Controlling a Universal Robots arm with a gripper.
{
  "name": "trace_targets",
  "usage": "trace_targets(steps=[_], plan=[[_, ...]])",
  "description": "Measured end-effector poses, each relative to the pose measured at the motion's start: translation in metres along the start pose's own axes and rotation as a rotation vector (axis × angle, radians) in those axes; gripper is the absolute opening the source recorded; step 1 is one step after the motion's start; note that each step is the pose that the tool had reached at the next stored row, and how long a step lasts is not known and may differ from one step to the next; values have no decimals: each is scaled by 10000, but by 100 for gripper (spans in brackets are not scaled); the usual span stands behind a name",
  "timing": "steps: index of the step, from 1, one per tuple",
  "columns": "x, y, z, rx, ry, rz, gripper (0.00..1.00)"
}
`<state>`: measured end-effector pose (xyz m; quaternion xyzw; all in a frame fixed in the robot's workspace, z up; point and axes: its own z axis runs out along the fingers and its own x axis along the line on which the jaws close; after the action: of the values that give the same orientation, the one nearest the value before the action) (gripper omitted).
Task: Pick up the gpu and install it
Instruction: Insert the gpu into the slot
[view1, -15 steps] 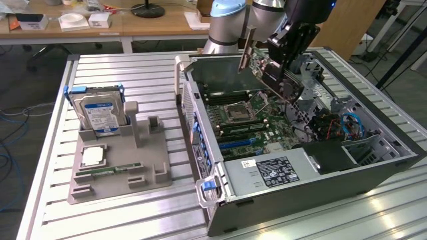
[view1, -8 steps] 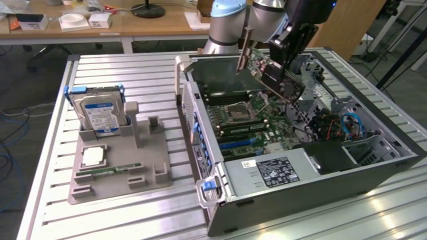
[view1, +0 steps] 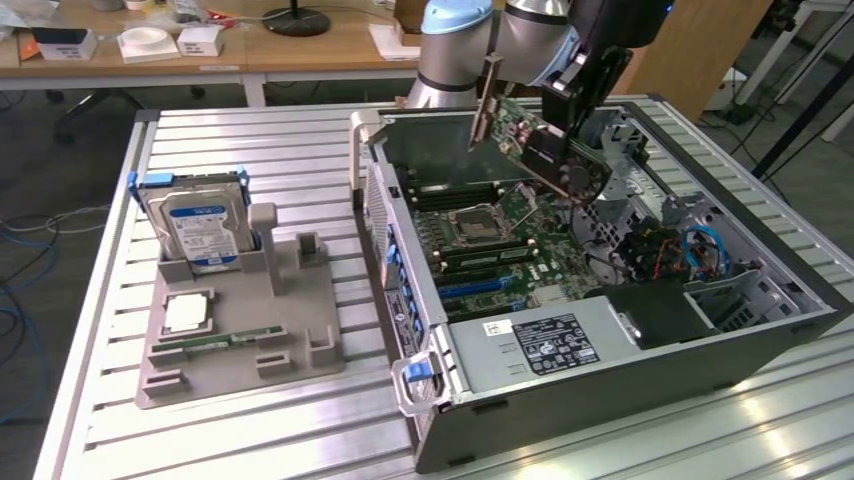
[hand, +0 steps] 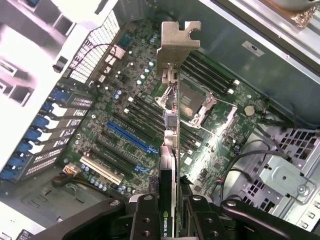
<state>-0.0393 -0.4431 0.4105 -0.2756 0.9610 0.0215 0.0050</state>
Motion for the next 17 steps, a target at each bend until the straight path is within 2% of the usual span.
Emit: trace_targets(steps=[17], plan=[[0,0,0,-29,54,-1384,26]])
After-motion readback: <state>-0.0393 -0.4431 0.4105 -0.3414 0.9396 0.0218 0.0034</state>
